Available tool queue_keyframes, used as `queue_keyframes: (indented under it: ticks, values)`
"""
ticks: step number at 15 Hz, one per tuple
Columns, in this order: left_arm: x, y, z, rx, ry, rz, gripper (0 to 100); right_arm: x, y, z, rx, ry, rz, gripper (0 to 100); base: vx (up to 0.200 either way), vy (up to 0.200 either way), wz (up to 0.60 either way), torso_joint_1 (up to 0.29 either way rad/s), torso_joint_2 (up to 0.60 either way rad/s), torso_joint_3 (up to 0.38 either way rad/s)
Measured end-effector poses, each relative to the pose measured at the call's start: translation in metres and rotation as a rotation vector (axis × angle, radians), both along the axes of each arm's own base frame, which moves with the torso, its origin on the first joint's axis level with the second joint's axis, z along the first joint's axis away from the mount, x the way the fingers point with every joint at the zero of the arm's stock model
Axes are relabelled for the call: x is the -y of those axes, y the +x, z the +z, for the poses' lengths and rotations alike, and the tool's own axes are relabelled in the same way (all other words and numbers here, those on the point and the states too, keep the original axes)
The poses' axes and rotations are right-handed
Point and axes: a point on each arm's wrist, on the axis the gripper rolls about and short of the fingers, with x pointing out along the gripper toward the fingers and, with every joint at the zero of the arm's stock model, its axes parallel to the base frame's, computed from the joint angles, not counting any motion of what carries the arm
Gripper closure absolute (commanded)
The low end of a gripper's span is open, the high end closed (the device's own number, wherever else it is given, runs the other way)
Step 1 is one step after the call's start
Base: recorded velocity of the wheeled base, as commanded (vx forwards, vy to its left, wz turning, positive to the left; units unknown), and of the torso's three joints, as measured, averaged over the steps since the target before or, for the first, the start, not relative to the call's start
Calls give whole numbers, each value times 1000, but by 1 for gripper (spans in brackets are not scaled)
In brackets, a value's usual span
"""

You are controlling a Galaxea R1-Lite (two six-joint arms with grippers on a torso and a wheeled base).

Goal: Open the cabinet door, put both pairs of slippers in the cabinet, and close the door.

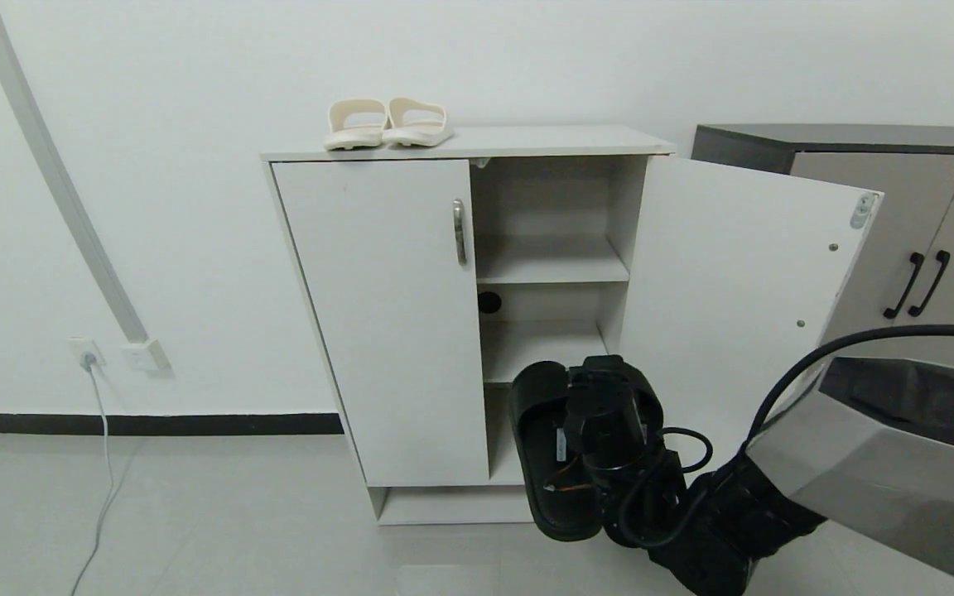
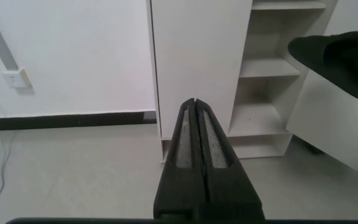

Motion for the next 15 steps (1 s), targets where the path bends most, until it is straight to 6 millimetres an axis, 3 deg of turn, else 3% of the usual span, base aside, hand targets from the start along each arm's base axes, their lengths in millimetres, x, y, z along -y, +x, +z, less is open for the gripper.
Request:
queue_keyframes:
  ticks: [15]
  values:
    - [0,0,0,0,-2,0,100,-1,2,-27,-15,2,-2,100,0,0,0,0,0,0]
